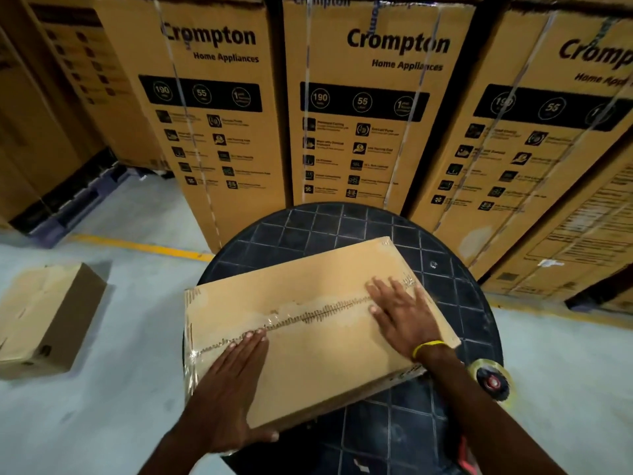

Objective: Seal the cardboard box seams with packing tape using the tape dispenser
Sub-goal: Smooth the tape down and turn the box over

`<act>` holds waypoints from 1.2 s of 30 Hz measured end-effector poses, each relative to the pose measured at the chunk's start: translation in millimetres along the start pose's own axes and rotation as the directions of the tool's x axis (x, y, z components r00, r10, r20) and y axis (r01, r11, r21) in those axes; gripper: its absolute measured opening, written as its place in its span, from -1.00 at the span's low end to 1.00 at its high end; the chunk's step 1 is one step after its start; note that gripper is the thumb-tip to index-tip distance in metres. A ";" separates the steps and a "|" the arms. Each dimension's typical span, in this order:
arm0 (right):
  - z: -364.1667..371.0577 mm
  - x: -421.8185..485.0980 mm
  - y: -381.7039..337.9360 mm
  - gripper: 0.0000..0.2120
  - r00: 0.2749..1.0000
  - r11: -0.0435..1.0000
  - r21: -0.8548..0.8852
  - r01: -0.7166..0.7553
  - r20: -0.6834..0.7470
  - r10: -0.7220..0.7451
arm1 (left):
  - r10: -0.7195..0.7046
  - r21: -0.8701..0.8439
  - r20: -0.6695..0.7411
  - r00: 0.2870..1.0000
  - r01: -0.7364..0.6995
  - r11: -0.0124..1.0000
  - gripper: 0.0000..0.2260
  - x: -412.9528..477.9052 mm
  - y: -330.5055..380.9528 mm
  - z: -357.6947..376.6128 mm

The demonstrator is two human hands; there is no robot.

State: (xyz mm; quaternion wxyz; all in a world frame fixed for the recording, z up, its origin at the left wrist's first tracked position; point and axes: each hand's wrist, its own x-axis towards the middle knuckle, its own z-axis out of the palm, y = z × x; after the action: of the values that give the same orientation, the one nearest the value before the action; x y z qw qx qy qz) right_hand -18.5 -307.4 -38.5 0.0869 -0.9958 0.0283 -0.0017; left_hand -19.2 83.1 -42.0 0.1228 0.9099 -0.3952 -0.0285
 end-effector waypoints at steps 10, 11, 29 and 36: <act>-14.1 -34.0 15.9 -0.37 0.910 0.903 0.119 -0.414 0.047 0.411 | -0.114 -0.104 0.187 0.976 0.135 0.985 0.18 64.3 -50.3 -35.0; -14.4 -36.0 17.7 -0.34 0.899 0.890 0.131 -0.437 0.048 0.435 | -0.263 -0.150 0.100 0.960 0.276 0.949 0.08 67.3 -54.1 -32.0; -3.1 -106.6 21.9 -0.37 0.569 0.319 0.679 -0.662 0.177 0.803 | -0.873 -0.720 -0.117 0.474 0.565 0.403 -0.48 34.9 -47.1 11.3; -4.6 -106.3 13.1 -0.38 0.477 0.228 0.713 -0.663 0.167 0.863 | -0.862 -0.870 0.260 0.435 0.494 -0.013 -0.52 49.2 -68.3 12.8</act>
State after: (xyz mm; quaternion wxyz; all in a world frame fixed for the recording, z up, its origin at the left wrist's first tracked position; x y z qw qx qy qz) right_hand -125.4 -315.1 -36.0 0.4394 -0.7222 0.5245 -0.1011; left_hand 61.3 89.7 -69.0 0.6021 0.7579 0.2228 -0.1158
